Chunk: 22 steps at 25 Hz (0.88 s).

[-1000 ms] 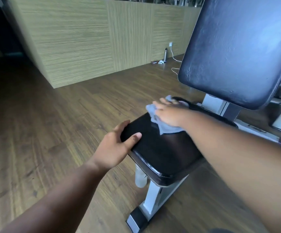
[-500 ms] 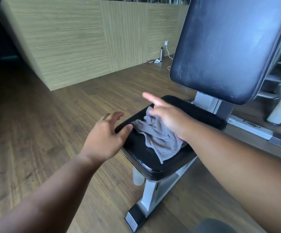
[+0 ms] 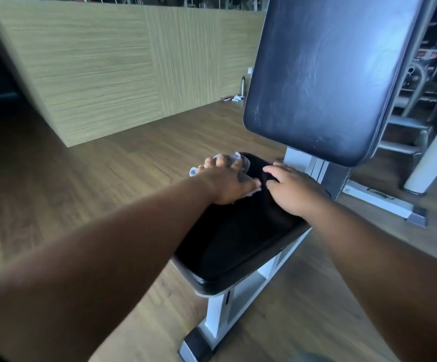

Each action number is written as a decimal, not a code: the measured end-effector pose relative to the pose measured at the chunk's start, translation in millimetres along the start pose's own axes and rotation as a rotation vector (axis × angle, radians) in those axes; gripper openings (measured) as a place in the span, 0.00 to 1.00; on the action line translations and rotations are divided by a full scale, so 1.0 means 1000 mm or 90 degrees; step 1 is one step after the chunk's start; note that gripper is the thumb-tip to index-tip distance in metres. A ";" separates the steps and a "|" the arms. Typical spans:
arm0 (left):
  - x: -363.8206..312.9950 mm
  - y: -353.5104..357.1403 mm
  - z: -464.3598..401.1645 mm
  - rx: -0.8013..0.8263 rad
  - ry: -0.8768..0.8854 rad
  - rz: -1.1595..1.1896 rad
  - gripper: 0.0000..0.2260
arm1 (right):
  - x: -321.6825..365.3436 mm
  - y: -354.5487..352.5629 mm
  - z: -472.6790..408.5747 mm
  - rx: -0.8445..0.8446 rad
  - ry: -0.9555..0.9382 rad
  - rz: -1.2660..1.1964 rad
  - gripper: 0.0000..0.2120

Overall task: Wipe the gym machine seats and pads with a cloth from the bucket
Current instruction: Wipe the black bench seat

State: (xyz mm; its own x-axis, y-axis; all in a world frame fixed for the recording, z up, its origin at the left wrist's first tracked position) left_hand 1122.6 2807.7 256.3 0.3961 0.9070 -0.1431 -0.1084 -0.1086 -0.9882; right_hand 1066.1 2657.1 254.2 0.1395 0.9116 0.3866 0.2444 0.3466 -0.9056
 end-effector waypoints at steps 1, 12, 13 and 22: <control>0.006 -0.004 -0.014 0.020 -0.009 0.050 0.40 | 0.000 -0.003 0.002 -0.008 0.010 -0.010 0.23; 0.015 -0.007 -0.035 0.073 0.051 0.208 0.37 | -0.002 -0.004 0.004 -0.033 -0.019 0.007 0.22; 0.029 -0.006 -0.017 0.068 0.043 0.217 0.38 | -0.002 -0.003 0.004 -0.031 -0.018 0.007 0.21; 0.095 0.018 0.157 -0.224 0.110 0.196 0.40 | 0.001 -0.003 0.003 -0.023 -0.011 0.045 0.15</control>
State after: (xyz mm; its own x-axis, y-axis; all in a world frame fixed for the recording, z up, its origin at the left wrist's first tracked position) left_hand 1014.6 2955.6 233.3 0.5422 0.7338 -0.4093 0.0579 -0.5186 -0.8530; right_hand 1062.9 2657.9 256.4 0.1412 0.9375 0.3180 0.2688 0.2728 -0.9237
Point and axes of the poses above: each hand's wrist, its own z-axis away from the middle knuckle, its own y-axis out of the palm, x = y × z, the point moved 7 cm from there along -z, towards the middle knuckle, and after that the axes turned 6 degrees about -x, right-handed, at the moved point
